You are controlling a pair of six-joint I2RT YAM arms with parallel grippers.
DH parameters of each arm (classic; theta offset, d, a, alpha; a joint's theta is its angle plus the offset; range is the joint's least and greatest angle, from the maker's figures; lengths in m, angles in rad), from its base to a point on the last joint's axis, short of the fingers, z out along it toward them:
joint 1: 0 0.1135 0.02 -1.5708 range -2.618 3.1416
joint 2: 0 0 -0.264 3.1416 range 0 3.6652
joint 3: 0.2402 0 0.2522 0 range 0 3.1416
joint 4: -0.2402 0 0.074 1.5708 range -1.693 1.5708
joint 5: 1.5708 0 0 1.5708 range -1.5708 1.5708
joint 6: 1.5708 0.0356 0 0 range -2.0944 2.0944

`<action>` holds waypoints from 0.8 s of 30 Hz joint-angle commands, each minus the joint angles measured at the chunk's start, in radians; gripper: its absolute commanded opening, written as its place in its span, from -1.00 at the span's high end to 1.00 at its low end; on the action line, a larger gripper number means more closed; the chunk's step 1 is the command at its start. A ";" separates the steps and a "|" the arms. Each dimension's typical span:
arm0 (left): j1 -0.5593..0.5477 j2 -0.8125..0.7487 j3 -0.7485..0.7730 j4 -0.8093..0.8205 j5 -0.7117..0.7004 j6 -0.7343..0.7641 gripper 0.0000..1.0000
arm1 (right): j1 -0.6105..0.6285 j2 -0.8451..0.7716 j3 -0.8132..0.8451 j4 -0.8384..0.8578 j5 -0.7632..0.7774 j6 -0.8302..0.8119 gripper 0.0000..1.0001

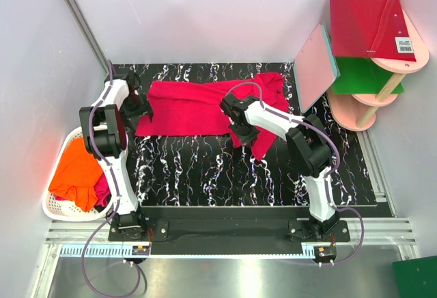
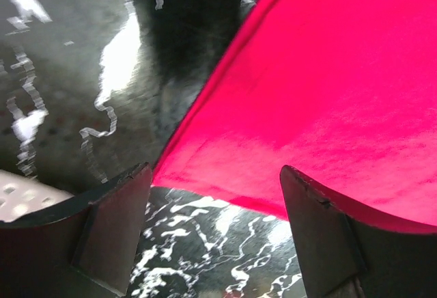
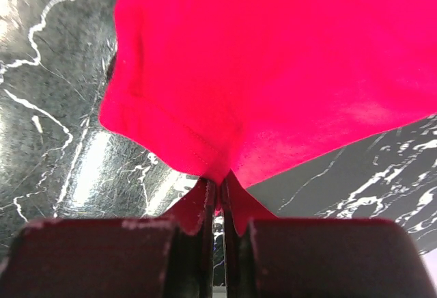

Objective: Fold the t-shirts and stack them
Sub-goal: Grap the side of the flattened tshirt closest away from the robot with both arms

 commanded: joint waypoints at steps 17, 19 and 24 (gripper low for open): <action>-0.039 0.115 0.072 -0.120 -0.075 0.015 0.38 | -0.027 -0.011 0.068 -0.017 0.040 -0.017 0.86; -0.039 0.114 0.086 -0.127 -0.069 0.009 1.00 | -0.030 -0.013 0.071 -0.017 0.042 -0.019 0.86; -0.040 0.079 0.121 -0.131 -0.049 0.013 1.00 | -0.036 -0.027 0.076 -0.016 0.049 -0.022 0.86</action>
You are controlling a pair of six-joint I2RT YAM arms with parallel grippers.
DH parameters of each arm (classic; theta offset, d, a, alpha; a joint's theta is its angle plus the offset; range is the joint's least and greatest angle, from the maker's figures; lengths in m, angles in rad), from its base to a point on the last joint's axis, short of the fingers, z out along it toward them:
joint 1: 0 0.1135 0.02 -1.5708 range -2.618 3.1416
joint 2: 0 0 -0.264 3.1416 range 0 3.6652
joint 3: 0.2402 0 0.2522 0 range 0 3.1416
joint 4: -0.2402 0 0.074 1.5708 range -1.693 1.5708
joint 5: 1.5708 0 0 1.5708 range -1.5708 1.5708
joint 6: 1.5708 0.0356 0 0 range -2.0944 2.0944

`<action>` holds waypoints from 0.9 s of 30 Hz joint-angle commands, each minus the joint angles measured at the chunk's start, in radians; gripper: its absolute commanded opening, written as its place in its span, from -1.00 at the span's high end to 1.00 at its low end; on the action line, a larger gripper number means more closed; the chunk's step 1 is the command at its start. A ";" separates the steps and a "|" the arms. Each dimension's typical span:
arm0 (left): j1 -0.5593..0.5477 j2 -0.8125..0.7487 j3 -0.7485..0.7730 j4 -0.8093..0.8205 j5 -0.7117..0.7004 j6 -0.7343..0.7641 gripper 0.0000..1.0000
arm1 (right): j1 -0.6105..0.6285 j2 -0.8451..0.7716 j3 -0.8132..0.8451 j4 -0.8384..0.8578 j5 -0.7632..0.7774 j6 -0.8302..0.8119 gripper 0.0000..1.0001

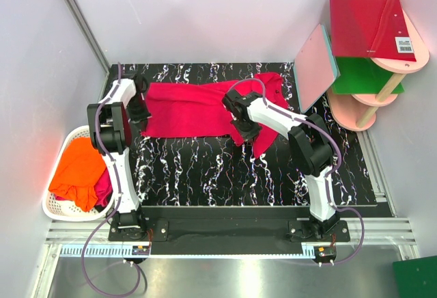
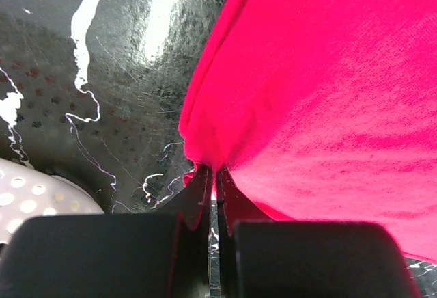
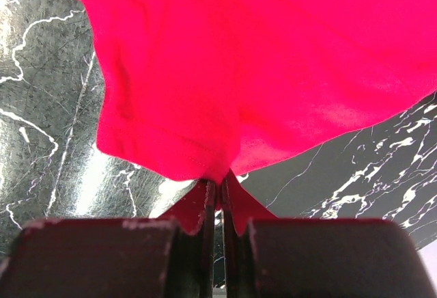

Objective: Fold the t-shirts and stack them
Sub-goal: Grap the side of the flattened tshirt closest away from the robot with both arms, then fold the other side of the tshirt into a rectangle

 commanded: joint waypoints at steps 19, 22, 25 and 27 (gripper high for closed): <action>0.018 0.001 0.234 0.052 0.257 -0.183 1.00 | -0.165 -0.016 0.177 0.196 0.232 -0.124 0.85; 0.018 0.017 0.226 0.089 0.293 -0.223 1.00 | -0.208 0.055 0.263 0.211 0.231 -0.128 0.84; 0.029 0.035 0.217 0.123 0.342 -0.269 1.00 | -0.223 0.107 0.333 0.239 0.232 -0.140 0.82; 0.037 0.049 0.208 0.149 0.377 -0.297 1.00 | -0.226 0.135 0.387 0.263 0.241 -0.143 0.81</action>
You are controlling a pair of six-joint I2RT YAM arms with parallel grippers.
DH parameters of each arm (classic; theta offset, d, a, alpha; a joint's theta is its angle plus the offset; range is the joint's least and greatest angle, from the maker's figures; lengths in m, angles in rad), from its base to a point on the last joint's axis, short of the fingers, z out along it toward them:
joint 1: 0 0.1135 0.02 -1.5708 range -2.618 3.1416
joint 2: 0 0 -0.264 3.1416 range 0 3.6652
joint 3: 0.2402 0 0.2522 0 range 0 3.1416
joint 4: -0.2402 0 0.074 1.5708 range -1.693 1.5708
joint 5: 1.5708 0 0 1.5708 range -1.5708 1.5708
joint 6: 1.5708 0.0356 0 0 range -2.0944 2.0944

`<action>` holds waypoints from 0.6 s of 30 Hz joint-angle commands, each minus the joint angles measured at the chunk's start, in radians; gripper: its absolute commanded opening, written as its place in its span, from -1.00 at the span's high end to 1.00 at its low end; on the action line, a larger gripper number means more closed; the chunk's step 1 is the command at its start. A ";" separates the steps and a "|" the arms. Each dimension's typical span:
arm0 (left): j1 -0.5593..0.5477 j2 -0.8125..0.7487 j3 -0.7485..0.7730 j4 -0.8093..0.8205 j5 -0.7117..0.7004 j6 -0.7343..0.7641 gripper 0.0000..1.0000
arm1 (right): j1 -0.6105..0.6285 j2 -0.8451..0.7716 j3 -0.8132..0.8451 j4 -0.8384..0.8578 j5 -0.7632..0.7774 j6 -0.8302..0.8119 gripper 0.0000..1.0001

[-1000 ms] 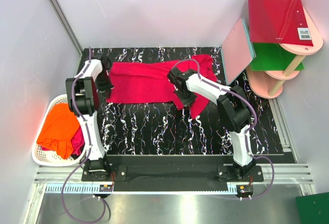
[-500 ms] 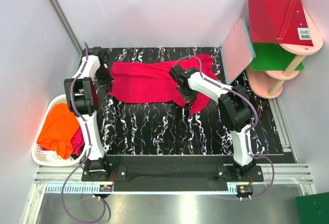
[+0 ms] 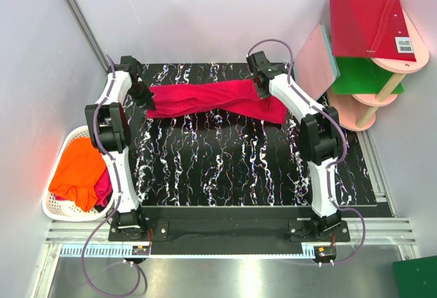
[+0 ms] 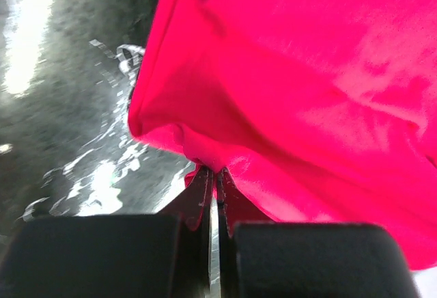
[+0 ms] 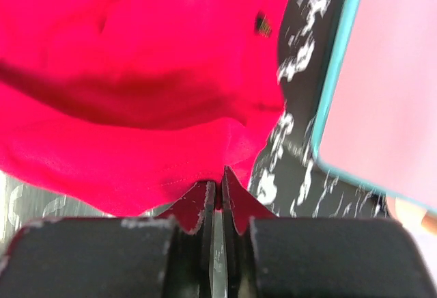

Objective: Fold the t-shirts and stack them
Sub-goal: Fold the other side of the tshirt into a rectangle

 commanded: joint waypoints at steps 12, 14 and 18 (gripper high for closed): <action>0.037 0.115 0.252 0.122 0.092 -0.173 0.85 | -0.029 0.240 0.310 0.070 0.022 0.020 0.77; 0.038 0.115 0.266 0.154 0.084 -0.179 0.83 | -0.037 0.246 0.330 0.073 0.027 0.025 0.77; 0.047 0.126 0.269 0.204 0.092 -0.215 0.75 | -0.055 0.268 0.363 0.076 0.015 0.043 0.76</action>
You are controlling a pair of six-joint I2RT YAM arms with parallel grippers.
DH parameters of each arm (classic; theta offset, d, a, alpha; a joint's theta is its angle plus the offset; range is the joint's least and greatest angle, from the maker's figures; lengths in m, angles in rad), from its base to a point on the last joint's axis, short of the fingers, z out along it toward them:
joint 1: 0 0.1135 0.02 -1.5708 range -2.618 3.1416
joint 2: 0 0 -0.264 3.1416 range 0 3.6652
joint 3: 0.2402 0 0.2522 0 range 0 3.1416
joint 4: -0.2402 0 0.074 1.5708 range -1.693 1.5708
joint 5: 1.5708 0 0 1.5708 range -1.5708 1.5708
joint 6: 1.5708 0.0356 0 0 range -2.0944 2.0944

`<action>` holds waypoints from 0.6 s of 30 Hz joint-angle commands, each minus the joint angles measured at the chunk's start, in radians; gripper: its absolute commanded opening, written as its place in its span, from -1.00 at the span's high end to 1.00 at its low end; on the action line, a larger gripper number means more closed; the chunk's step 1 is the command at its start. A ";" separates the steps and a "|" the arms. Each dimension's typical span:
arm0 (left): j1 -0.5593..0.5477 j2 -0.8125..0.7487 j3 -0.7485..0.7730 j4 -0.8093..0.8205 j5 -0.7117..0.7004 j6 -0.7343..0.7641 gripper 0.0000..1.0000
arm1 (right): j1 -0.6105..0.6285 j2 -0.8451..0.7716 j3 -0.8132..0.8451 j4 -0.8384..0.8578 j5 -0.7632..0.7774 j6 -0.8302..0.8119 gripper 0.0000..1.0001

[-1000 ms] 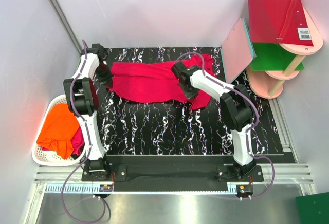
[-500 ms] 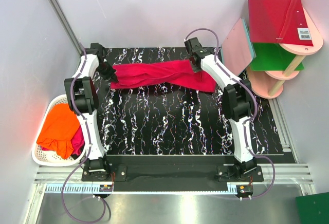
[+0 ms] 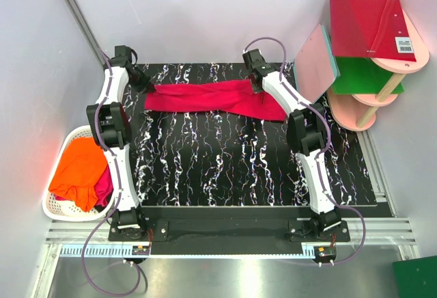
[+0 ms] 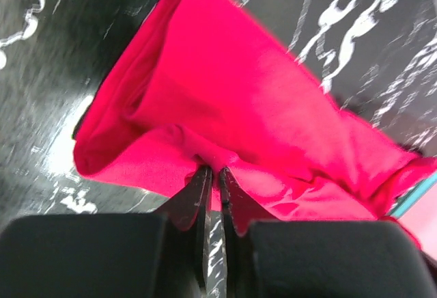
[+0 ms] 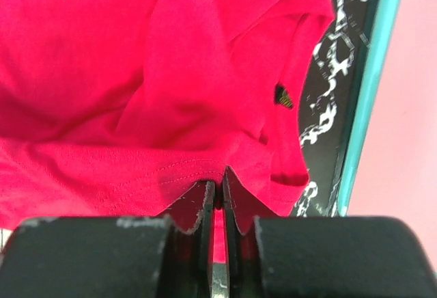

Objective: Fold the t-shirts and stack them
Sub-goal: Fold the other side of the tshirt into a rectangle

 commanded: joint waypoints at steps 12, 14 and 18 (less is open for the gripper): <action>0.022 0.033 0.018 0.126 0.077 -0.083 -0.98 | -0.049 0.020 0.083 0.032 -0.075 0.050 0.74; 0.020 0.025 0.013 0.130 0.091 -0.081 -0.98 | -0.052 0.025 0.098 0.032 -0.082 0.050 0.73; 0.005 0.014 -0.010 0.132 0.115 -0.054 -0.98 | -0.062 0.059 0.138 0.032 -0.078 0.057 0.66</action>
